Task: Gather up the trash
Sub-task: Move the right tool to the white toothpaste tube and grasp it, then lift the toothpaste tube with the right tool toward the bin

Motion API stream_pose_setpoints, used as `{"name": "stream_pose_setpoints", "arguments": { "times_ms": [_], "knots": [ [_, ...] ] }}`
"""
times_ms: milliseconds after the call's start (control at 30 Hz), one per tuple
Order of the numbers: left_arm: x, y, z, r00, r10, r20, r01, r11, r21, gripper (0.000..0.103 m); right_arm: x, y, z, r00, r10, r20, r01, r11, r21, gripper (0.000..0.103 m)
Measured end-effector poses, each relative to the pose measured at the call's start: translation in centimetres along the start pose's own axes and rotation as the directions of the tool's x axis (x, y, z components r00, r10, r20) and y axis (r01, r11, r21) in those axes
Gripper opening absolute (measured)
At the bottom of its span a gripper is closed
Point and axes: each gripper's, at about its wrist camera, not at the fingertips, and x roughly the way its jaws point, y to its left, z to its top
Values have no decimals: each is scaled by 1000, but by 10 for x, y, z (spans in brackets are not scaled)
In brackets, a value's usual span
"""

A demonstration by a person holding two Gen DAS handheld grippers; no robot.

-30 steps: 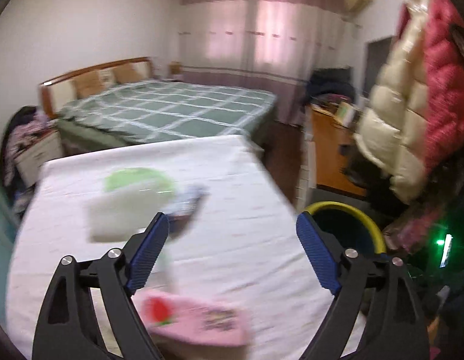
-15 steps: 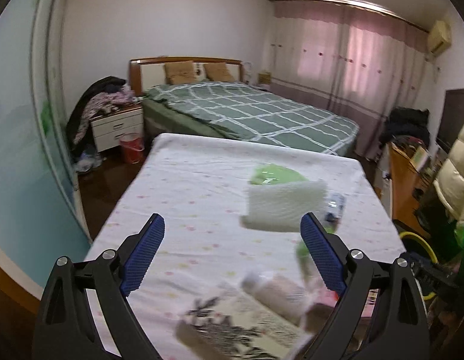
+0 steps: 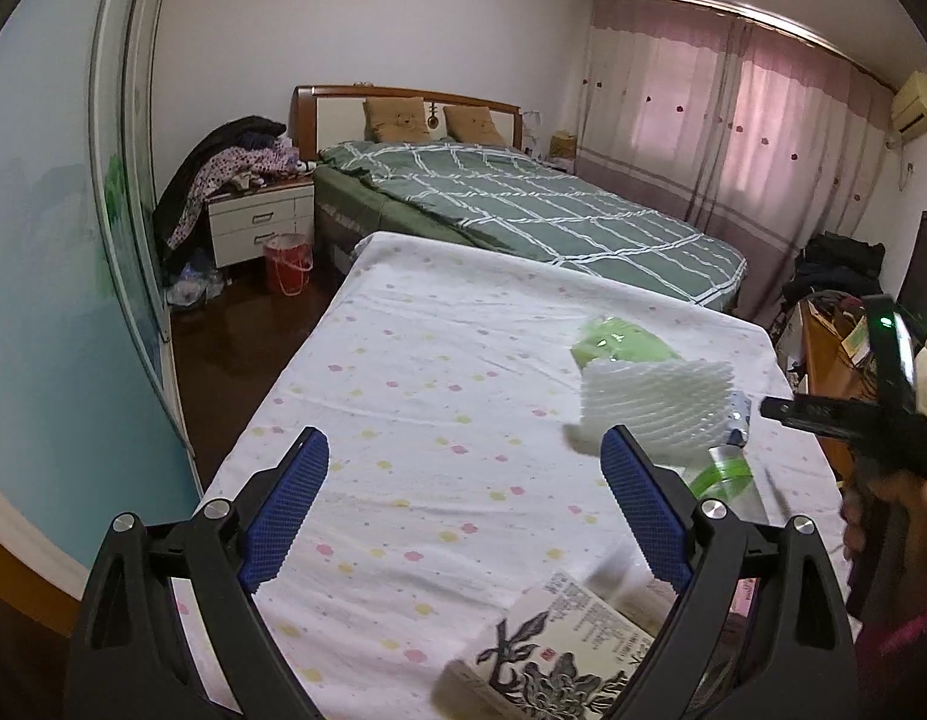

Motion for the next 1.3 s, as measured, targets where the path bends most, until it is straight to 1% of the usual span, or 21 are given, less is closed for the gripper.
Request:
{"name": "stream_pose_setpoints", "arguments": {
  "times_ms": [100,233,367,400,433,467,500,533,733,900,967,1100,1200,1300],
  "knots": [
    [5,4,-2,1000,-4,-7,4,1000,-7,91,20,1,5,999,-24,-47,24,1000,14,38],
    [12,7,-4,1000,-16,-17,15,1000,-12,91,37,2,7,996,-2,-92,5,1000,30,38],
    [18,6,-6,999,-32,-30,31,999,-20,91,43,10,9,994,15,-107,-12,1000,25,37],
    [19,6,-7,999,-34,-32,33,999,-20,91,44,10,10,994,16,-107,-14,1000,21,29],
    [20,6,-7,999,-36,-34,35,999,-20,91,44,12,10,994,18,-105,-16,1000,17,23],
    [21,6,-8,999,-37,-34,36,999,-20,91,41,13,9,995,27,-97,-25,1000,19,20],
    [21,6,-8,999,-37,-35,37,999,-22,91,39,14,8,995,36,-92,-34,999,23,9],
    [20,6,-8,999,-37,-35,36,999,-24,91,36,14,8,996,43,-84,-41,999,26,5],
    [13,4,-8,999,-41,-25,41,999,-29,91,1,6,-2,999,48,13,-49,998,38,4],
    [12,-2,-12,998,-60,-28,60,998,-22,91,-39,-13,-25,993,28,113,-35,997,62,4],
    [11,-7,-13,997,-71,-32,71,997,-11,91,-54,-27,-39,989,8,149,-21,996,89,4],
    [10,-17,-15,996,-82,-34,83,996,12,91,-76,-61,-67,978,-74,194,42,985,165,4],
    [8,-24,-16,996,-85,-34,86,996,23,91,-93,-96,-86,963,-164,216,109,964,242,4],
    [6,-28,-17,996,-87,-34,88,996,30,91,-108,-133,-100,942,-246,229,163,930,329,4]
  ]
}}
